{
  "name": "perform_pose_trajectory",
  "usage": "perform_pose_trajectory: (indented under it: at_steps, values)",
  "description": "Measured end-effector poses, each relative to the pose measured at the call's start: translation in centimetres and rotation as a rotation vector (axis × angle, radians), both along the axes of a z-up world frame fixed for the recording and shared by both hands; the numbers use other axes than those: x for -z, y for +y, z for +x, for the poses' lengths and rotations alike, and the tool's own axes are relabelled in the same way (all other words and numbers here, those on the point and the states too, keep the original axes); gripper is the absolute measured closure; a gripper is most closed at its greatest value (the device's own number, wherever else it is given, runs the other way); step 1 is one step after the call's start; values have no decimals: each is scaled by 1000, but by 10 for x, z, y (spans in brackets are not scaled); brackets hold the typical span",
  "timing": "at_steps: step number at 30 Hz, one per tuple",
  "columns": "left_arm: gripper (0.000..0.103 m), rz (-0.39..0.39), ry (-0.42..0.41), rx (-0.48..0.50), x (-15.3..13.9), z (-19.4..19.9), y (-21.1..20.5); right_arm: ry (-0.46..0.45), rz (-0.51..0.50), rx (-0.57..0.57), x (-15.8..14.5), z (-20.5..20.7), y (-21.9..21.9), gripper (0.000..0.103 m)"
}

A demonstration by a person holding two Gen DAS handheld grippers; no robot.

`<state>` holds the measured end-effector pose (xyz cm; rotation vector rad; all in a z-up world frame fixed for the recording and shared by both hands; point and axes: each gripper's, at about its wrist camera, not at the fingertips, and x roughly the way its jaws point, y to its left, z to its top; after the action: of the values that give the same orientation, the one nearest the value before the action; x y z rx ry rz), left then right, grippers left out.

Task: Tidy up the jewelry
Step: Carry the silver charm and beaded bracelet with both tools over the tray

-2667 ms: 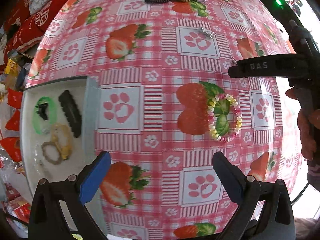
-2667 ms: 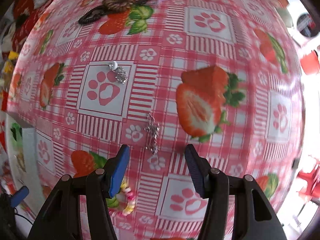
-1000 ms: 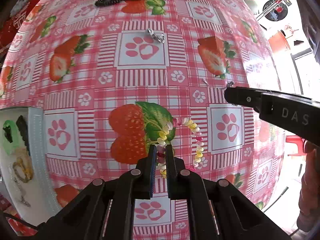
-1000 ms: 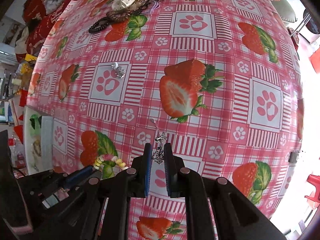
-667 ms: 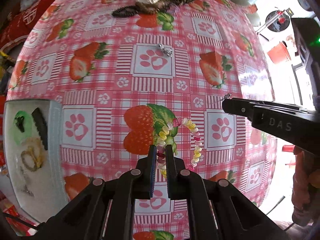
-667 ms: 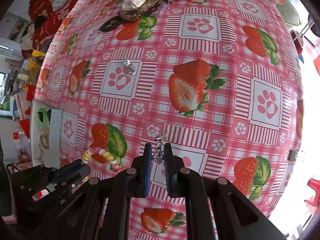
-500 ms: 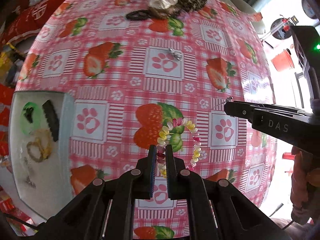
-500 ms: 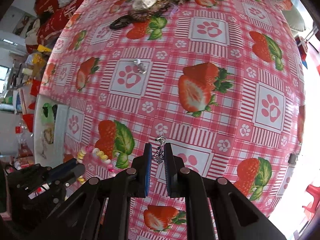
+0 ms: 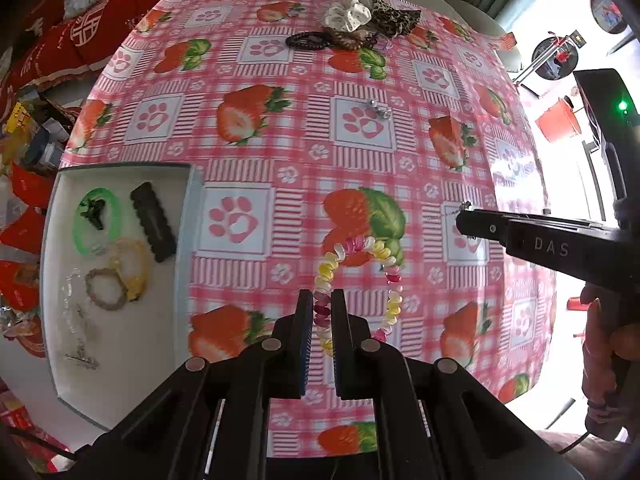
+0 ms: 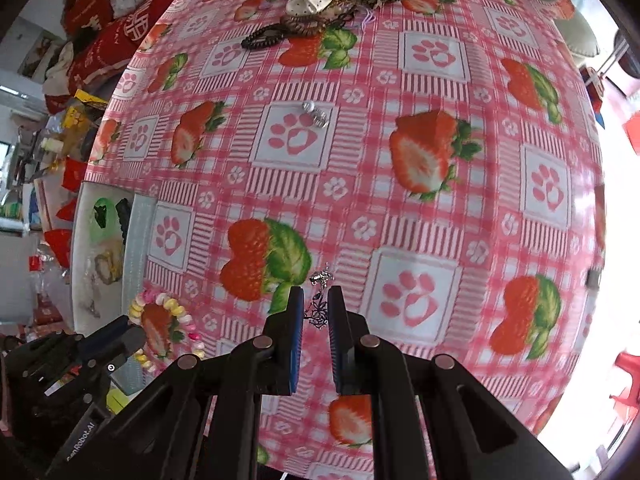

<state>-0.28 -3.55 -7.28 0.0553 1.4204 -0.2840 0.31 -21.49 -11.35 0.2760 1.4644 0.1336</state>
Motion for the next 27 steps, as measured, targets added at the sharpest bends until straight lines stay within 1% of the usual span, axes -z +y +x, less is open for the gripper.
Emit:
perform_pose_trajectory:
  at_steps: [7,13,19,27]
  values:
    - [89,-4,-25,-1,-12,-11,32,-6,-9,8,-7,-17,29,90]
    - [89,-8,-61,-41,-29,-24,68,-31,-5,-20,-21,-20,55,90]
    - [89,5,-85,-133,-44,-40,119,-63,10,-92,-37,-13,93,90]
    - [89,35,-62,-277,-39,-68,187,-95,51,-225,-50,-3,159,90]
